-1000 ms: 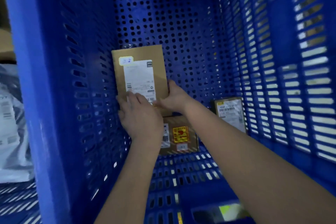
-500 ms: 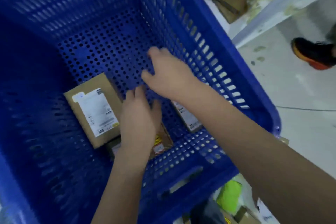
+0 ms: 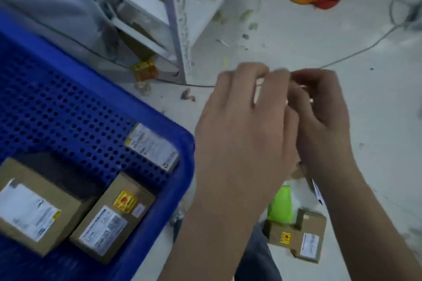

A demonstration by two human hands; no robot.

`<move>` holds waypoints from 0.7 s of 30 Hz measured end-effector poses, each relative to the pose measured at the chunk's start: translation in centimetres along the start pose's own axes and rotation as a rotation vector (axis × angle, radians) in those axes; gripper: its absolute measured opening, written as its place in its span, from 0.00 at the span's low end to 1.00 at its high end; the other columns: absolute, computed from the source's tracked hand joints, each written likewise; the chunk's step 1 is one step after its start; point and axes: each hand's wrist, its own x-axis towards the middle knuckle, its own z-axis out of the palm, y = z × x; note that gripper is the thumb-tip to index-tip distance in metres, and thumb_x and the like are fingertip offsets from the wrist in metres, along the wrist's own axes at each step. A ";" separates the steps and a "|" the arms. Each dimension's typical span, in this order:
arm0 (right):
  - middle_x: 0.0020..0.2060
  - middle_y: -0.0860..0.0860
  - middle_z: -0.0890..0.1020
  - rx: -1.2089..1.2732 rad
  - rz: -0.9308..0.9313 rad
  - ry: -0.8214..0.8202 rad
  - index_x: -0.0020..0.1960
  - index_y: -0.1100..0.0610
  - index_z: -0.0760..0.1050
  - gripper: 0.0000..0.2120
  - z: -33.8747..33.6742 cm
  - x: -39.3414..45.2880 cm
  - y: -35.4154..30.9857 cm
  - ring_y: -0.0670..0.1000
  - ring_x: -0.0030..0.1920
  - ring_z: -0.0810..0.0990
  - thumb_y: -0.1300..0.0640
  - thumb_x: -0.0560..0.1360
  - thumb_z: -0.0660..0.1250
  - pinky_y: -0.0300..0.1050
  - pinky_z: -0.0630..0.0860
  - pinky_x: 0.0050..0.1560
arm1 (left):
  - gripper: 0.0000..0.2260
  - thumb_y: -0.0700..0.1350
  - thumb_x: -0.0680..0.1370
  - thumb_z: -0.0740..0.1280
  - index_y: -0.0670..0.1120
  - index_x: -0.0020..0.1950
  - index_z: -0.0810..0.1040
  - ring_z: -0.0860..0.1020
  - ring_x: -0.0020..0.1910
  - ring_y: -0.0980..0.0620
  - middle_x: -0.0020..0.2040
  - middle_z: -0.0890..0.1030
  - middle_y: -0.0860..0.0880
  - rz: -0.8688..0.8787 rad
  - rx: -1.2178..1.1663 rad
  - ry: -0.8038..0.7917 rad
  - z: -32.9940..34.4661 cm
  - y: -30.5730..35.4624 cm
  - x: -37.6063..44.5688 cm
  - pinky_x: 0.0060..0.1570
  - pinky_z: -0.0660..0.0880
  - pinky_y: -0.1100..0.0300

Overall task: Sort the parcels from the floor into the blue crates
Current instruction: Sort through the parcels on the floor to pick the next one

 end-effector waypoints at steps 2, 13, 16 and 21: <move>0.48 0.47 0.78 -0.052 0.212 -0.046 0.55 0.51 0.70 0.14 -2.1 2.0 4.3 0.45 0.46 0.79 0.45 0.73 0.61 0.45 0.77 0.45 | 0.13 0.42 0.75 0.57 0.43 0.50 0.81 0.78 0.45 0.46 0.48 0.81 0.45 0.060 0.052 -0.161 3.5 0.6 -0.1 0.35 0.74 0.56; 0.53 0.57 0.75 -0.490 0.704 -0.465 0.60 0.60 0.69 0.16 -8.8 5.6 24.0 0.55 0.51 0.76 0.51 0.76 0.62 0.47 0.73 0.52 | 0.12 0.44 0.80 0.56 0.46 0.62 0.72 0.73 0.57 0.49 0.58 0.75 0.47 -0.126 0.273 -0.861 21.3 0.3 -0.8 0.48 0.70 0.57; 0.46 0.56 0.74 -0.396 0.894 -0.474 0.50 0.59 0.68 0.09 -10.3 5.3 27.0 0.54 0.45 0.75 0.52 0.77 0.62 0.46 0.73 0.45 | 0.13 0.45 0.80 0.55 0.45 0.62 0.70 0.73 0.58 0.47 0.60 0.75 0.46 -0.108 0.379 -1.016 25.3 1.1 -1.0 0.51 0.72 0.55; 0.57 0.60 0.77 -0.365 1.010 -0.539 0.59 0.62 0.70 0.18 -12.5 4.8 32.1 0.59 0.58 0.76 0.50 0.77 0.61 0.48 0.72 0.55 | 0.14 0.45 0.81 0.55 0.43 0.65 0.67 0.71 0.62 0.44 0.63 0.73 0.43 0.057 0.616 -1.354 32.0 1.0 -3.8 0.55 0.71 0.53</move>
